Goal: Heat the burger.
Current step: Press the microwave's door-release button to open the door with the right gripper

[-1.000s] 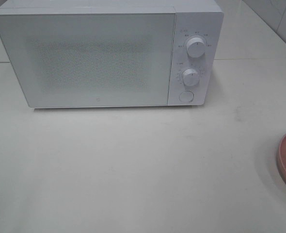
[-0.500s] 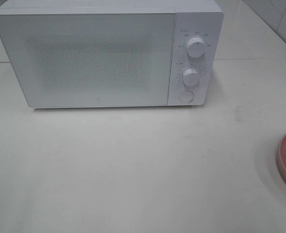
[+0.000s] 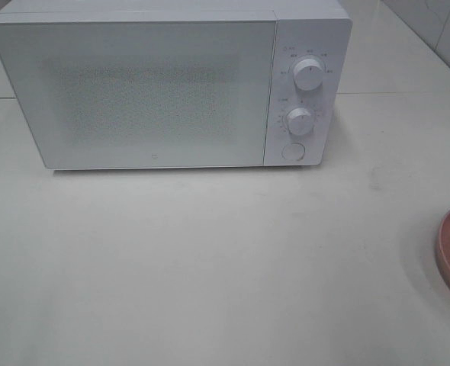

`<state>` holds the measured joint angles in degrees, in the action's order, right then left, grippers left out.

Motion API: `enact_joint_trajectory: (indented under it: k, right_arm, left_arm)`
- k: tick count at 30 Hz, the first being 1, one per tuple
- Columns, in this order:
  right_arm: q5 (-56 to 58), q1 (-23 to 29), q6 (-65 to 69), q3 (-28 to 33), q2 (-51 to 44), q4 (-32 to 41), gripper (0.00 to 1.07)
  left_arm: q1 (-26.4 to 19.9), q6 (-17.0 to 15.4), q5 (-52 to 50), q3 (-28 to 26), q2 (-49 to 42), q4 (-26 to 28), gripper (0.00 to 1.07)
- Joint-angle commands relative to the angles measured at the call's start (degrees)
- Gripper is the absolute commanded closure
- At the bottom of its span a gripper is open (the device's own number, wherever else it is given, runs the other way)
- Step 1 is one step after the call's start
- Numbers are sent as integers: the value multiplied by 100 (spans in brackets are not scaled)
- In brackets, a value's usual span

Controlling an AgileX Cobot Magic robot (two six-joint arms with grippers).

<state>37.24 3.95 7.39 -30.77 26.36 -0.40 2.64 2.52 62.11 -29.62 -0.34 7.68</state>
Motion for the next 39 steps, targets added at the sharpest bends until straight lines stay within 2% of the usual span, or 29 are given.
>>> enact_joint_trajectory:
  k: [1, 21, 31, 35, 39]
  right_arm:
    - [-367, 23, -69, -11, 309, 11, 32]
    - [-2177, 23, -69, -11, 2366, 11, 32]
    - [-2882, 23, -69, 46, 3019, -11, 32]
    - [-4177, 23, -69, 584, 3289, 40, 32]
    - [-4710, 23, -69, 911, 3306, 40, 32]
  left_arm:
    - [-11, -6, -80, 11, -57, 46, 7]
    - [-11, -6, -80, 11, -57, 46, 7]
    - [-11, -6, -80, 11, -57, 46, 7]
    - [-11, -6, -80, 11, -57, 46, 7]
    - [-11, -6, -80, 11, -57, 46, 7]
